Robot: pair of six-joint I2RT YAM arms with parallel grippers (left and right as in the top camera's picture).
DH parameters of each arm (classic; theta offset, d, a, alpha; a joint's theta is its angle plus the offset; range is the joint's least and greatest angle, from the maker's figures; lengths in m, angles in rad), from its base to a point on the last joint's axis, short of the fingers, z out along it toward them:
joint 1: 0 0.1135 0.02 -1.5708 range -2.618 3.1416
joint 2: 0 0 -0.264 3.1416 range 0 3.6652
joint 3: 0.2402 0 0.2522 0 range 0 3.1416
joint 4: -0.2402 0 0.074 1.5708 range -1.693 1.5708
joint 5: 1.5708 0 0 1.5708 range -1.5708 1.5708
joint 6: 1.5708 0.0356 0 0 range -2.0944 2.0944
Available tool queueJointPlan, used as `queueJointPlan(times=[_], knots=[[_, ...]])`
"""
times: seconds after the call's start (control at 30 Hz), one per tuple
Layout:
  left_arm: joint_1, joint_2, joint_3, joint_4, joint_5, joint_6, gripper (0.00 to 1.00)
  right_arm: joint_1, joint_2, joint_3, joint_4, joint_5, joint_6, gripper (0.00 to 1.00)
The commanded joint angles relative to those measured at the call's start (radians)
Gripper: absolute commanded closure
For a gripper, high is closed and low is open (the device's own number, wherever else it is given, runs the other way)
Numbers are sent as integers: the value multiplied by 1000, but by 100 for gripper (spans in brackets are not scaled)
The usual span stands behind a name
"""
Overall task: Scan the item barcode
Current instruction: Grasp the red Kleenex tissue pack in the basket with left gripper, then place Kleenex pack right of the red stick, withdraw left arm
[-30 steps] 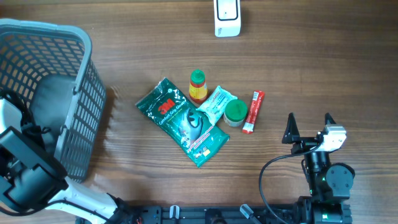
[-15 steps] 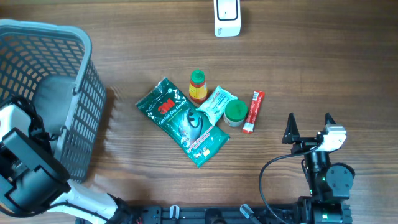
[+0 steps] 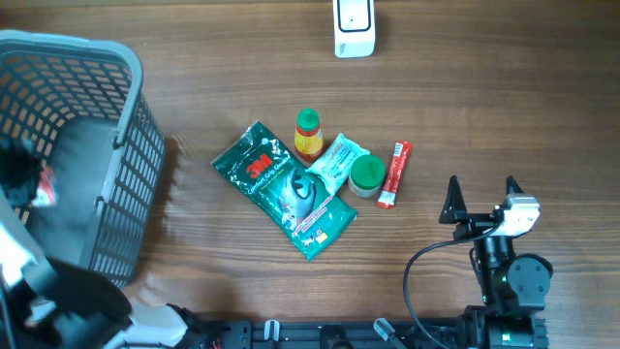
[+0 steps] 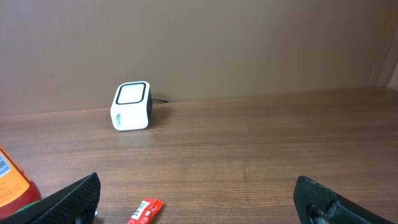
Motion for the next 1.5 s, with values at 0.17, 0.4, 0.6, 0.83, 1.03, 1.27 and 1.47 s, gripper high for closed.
queueJointPlan(times=[0.17, 0.4, 0.6, 0.83, 1.03, 1.27, 1.47], knots=[[-13, -303, 50, 94, 764, 337, 96, 3, -3, -1, 2, 6, -6, 0], [-335, -397, 49, 40, 892, 492, 96, 3, -3, -1, 2, 6, -6, 0], [-852, -362, 49, 153, 676, 491, 96, 3, -3, -1, 2, 6, -6, 0], [-1324, -165, 49, 484, 302, 435, 96, 3, -3, -1, 2, 6, -6, 0], [-1452, 127, 49, 769, 237, 435, 96, 3, -3, -1, 2, 6, -6, 0], [-1466, 400, 49, 861, 238, 492, 96, 3, -3, -1, 2, 6, -6, 0], [-1501, 493, 49, 861, 237, 493, 85, 3, -3, -1, 2, 6, -6, 0]])
